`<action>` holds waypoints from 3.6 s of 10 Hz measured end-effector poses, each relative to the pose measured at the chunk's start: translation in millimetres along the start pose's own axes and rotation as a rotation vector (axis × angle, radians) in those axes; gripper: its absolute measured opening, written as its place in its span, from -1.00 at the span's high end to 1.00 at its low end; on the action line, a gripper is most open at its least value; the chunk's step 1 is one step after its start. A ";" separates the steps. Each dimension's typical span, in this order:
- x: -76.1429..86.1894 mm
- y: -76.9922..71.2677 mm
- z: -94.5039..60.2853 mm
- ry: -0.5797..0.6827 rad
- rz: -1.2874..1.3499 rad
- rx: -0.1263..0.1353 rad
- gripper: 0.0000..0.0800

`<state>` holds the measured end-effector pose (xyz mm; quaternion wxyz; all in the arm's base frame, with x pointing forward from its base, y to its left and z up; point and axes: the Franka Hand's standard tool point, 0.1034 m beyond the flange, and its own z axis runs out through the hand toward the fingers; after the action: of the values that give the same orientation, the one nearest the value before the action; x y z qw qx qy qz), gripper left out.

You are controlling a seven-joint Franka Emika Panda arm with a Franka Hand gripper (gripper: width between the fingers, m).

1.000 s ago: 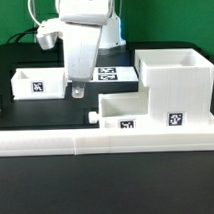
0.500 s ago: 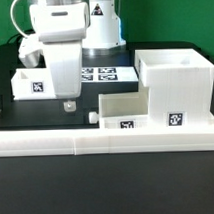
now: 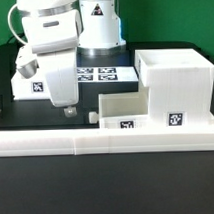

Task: Assemble drawer

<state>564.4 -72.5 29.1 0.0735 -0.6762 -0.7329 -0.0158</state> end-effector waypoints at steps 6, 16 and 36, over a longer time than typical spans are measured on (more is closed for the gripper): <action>42.6 10.0 7.2 0.003 0.061 0.003 -0.62; 66.0 28.9 3.7 0.001 0.050 0.016 -0.62; 65.1 3.4 23.1 0.006 0.128 0.093 -0.62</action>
Offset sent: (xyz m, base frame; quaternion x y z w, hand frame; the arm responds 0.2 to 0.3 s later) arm 0.0103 0.0395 0.0019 -0.0048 0.0028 0.0007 1.0000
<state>560.9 -4.9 14.4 0.1077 -0.7173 -0.6881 0.0209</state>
